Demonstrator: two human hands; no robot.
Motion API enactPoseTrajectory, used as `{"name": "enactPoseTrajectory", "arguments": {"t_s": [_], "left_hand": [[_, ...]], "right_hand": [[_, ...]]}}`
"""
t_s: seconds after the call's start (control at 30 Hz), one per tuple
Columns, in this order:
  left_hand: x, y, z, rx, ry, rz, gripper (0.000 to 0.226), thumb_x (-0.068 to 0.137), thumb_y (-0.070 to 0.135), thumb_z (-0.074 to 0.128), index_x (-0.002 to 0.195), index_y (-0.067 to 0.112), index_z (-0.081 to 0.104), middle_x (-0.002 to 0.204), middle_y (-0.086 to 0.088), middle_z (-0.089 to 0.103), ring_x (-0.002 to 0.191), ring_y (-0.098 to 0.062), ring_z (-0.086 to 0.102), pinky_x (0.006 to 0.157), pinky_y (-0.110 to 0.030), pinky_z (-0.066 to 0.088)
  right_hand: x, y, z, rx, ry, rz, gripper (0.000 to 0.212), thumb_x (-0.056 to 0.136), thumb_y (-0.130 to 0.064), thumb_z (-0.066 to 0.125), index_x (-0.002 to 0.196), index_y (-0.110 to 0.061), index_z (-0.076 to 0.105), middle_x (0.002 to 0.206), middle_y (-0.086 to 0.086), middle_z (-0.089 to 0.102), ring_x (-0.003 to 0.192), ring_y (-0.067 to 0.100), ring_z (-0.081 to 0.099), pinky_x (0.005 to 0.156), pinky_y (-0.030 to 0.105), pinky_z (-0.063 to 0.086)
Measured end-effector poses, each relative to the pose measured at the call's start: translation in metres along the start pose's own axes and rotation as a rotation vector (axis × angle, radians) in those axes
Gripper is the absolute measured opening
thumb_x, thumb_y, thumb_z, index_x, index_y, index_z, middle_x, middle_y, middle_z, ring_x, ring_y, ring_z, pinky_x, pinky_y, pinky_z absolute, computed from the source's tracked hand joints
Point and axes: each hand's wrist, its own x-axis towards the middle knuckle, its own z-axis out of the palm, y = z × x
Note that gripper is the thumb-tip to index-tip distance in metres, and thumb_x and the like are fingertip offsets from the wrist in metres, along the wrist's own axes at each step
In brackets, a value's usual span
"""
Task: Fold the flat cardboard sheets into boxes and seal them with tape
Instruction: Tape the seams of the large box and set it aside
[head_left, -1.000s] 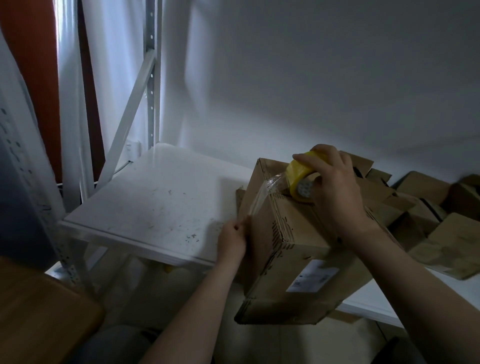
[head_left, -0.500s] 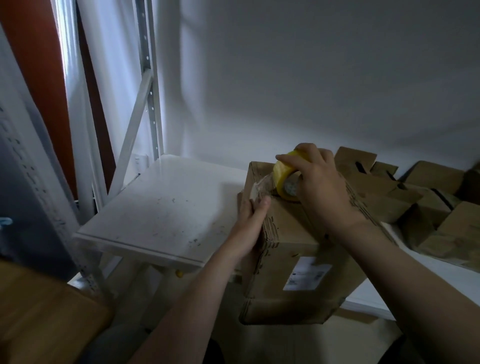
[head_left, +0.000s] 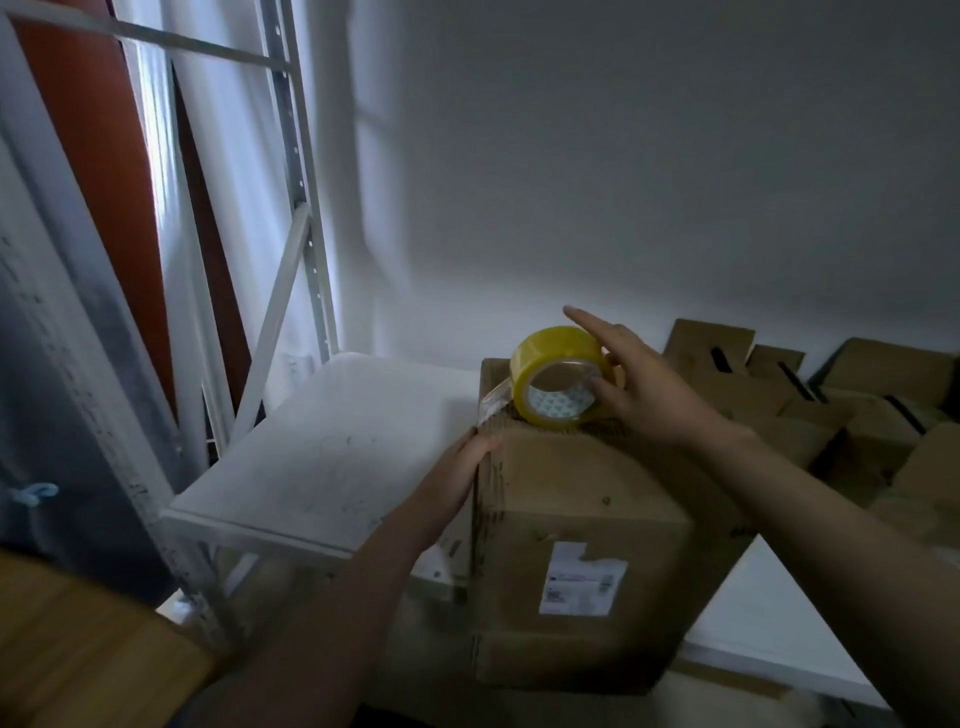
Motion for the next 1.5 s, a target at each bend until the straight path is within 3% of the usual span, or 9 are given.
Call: {"name": "enactPoseTrajectory", "arguments": {"t_s": [0.13,0.33,0.47,0.73,0.87,0.97,1.2,1.3,1.5], "left_hand": [[0.005,0.017,0.003,0.090,0.016,-0.032,0.021,0.106,0.028,0.046,0.089,0.027,0.059,0.086,0.006,0.066,0.076,-0.008,0.063,0.063,-0.020,0.049],[0.003,0.023,0.007,0.231,-0.010,0.017,0.019,0.108,0.029,0.040,0.096,0.035,0.053,0.091,0.013,0.060,0.075,0.002,0.060,0.059,-0.013,0.048],[0.004,0.033,-0.001,0.430,-0.093,0.107,0.049,0.109,0.034,0.037,0.156,0.032,0.024,0.147,0.010,0.040,0.132,-0.011,0.047,0.101,-0.018,0.037],[0.009,0.048,-0.003,1.047,-0.112,0.116,0.064,0.110,0.039,0.026,0.161,0.023,-0.010,0.169,0.002,-0.014,0.156,-0.021,-0.004,0.127,-0.046,0.007],[0.011,0.052,0.012,1.209,-0.090,0.116,0.079,0.104,0.054,0.030,0.159,0.021,-0.015,0.168,0.000,-0.017,0.156,-0.023,0.000,0.124,-0.055,0.014],[0.012,0.047,0.011,1.250,-0.072,0.108,0.087,0.099,0.067,0.029,0.158,0.025,-0.019,0.169,0.002,-0.014,0.156,-0.023,0.005,0.122,-0.060,0.018],[0.009,0.048,0.013,1.290,-0.060,0.076,0.081,0.103,0.063,0.026,0.161,0.019,-0.010,0.168,0.004,-0.018,0.154,-0.025,0.015,0.121,-0.055,0.025],[0.013,0.046,0.013,1.308,-0.044,0.087,0.084,0.101,0.065,0.027,0.161,0.018,-0.010,0.168,0.003,-0.017,0.155,-0.025,0.012,0.121,-0.056,0.024],[0.012,0.049,0.009,1.352,-0.064,0.084,0.085,0.100,0.067,0.025,0.161,0.018,-0.010,0.168,0.001,-0.015,0.155,-0.025,0.008,0.122,-0.056,0.021]], "right_hand": [[0.006,0.007,-0.011,0.040,0.003,-0.078,0.062,0.100,-0.018,0.061,0.147,-0.050,0.039,0.116,-0.001,0.051,0.102,0.017,0.054,0.092,0.040,0.051],[0.006,0.024,-0.015,0.011,-0.047,-0.111,0.060,0.101,-0.014,0.059,0.145,-0.051,0.042,0.112,-0.007,0.044,0.098,0.010,0.050,0.084,0.030,0.050],[-0.001,0.034,-0.006,0.049,-0.026,-0.125,0.061,0.102,-0.016,0.058,0.148,-0.051,0.039,0.119,-0.009,0.043,0.106,0.012,0.051,0.088,0.033,0.051],[-0.001,0.036,-0.002,0.082,-0.058,-0.084,0.065,0.103,-0.017,0.056,0.151,-0.053,0.032,0.124,-0.009,0.040,0.110,0.012,0.049,0.087,0.017,0.044],[0.003,0.030,-0.001,0.145,-0.071,-0.062,0.066,0.101,-0.011,0.057,0.150,-0.050,0.036,0.125,-0.004,0.043,0.112,0.013,0.049,0.088,0.013,0.045],[0.011,0.019,-0.003,0.163,-0.071,-0.050,0.059,0.101,-0.010,0.054,0.146,-0.047,0.044,0.123,-0.001,0.044,0.117,0.019,0.050,0.097,0.027,0.049],[0.001,0.024,-0.056,-0.380,-0.182,-0.043,0.049,0.097,-0.025,0.047,0.132,-0.059,0.050,0.120,-0.007,0.045,0.101,0.017,0.049,0.067,0.032,0.040],[-0.020,0.050,-0.060,-0.033,-0.119,0.028,0.059,0.100,-0.008,0.052,0.132,-0.058,0.048,0.118,-0.009,0.047,0.105,0.012,0.051,0.075,0.019,0.044],[-0.071,0.070,-0.030,0.478,0.097,0.138,0.062,0.096,-0.026,0.062,0.150,-0.044,0.037,0.141,-0.009,0.051,0.120,-0.005,0.057,0.094,0.019,0.053]]}}
